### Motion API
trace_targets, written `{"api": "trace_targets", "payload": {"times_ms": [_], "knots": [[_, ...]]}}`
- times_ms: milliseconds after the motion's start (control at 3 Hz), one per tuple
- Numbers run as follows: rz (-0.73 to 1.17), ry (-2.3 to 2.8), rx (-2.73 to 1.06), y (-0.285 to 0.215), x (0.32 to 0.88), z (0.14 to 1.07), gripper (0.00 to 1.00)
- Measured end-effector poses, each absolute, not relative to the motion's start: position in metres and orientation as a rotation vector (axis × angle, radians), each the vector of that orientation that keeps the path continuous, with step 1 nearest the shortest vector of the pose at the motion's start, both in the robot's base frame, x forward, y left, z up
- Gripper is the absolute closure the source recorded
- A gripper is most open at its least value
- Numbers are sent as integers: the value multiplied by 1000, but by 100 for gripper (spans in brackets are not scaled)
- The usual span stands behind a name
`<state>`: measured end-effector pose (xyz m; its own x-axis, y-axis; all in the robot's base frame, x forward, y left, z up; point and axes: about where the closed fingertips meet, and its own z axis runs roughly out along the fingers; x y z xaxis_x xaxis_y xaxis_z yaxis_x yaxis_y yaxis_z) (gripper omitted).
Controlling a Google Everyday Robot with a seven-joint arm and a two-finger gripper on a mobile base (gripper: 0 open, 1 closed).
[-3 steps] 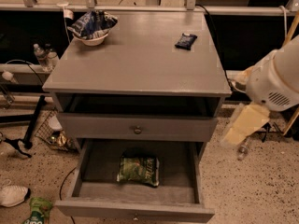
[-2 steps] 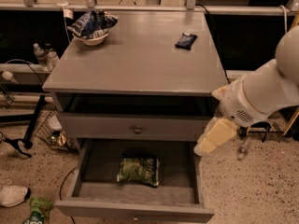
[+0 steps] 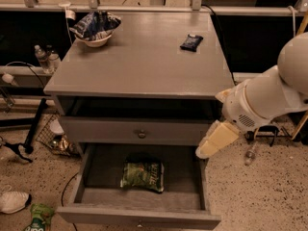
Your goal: Pick green jalapeno chip bag from middle drawer and place on counter
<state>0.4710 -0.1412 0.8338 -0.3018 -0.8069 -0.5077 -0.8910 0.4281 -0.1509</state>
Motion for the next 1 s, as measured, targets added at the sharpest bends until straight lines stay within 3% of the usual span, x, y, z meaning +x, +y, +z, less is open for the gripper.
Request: {"api": "trace_targets", "payload": {"times_ms": [1000], "knots": [[495, 2277, -1214, -129, 424, 693, 0]]}}
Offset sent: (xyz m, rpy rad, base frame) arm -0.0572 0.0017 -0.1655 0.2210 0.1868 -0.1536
